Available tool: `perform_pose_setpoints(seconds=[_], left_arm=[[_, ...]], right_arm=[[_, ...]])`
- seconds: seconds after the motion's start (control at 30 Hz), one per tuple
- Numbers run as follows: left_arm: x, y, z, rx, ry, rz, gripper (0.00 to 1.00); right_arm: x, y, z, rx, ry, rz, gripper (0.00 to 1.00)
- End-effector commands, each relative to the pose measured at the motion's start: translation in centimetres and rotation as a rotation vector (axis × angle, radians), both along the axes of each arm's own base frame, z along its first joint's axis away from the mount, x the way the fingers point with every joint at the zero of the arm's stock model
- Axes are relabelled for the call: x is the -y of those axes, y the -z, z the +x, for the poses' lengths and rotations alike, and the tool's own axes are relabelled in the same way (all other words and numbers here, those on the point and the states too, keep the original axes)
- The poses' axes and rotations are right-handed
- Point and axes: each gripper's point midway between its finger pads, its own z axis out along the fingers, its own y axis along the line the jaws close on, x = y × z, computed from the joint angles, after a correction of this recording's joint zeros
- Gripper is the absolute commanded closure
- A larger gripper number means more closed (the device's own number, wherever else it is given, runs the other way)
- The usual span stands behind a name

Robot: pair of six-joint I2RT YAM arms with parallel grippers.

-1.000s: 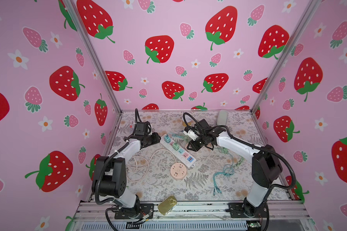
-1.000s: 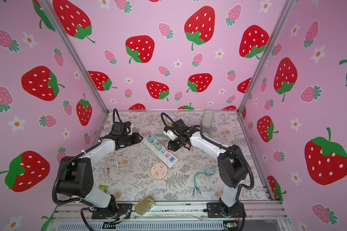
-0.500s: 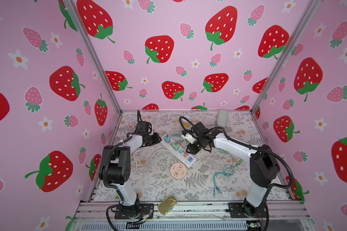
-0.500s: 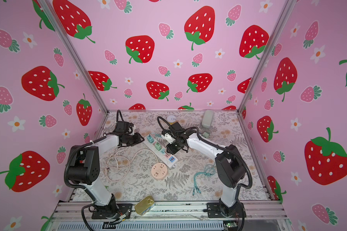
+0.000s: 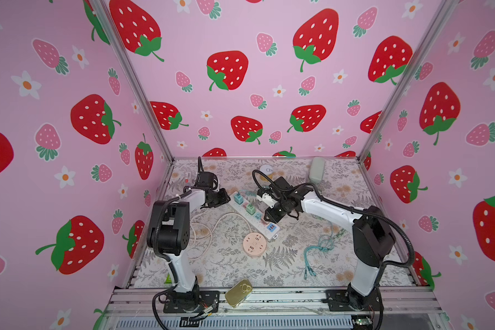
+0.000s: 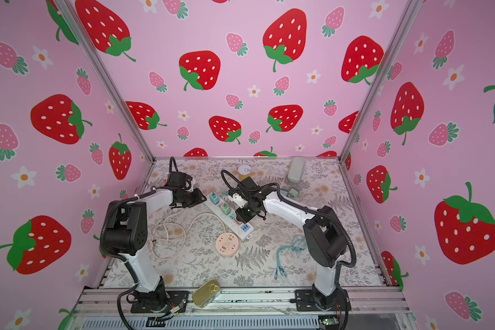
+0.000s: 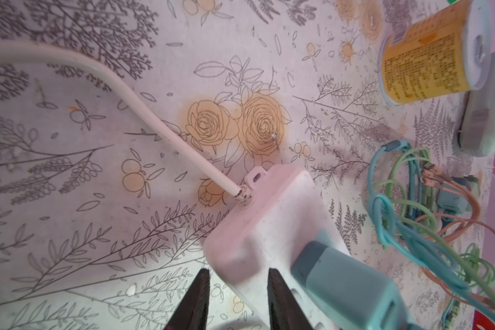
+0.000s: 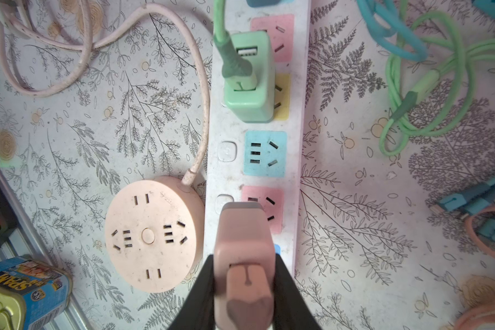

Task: Insert the plug
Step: 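Align the pink charger above the pink strip socket with the right gripper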

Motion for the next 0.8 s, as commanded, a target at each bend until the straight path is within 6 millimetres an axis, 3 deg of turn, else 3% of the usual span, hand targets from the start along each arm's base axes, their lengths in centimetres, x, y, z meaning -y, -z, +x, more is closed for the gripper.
perform_pose_setpoints(seconds=[0.0, 0.77], left_arm=[[-0.19, -0.61, 0.57, 0.011, 0.002, 0.000, 0.64], [-0.41, -0.26, 0.47, 0.006, 0.009, -0.025, 0.65]], right_arm=[[-0.40, 0.33, 0.06, 0.001, -0.007, -0.023, 0.91], [-0.71, 1.29, 0.85, 0.026, 0.022, -0.061, 0.91]])
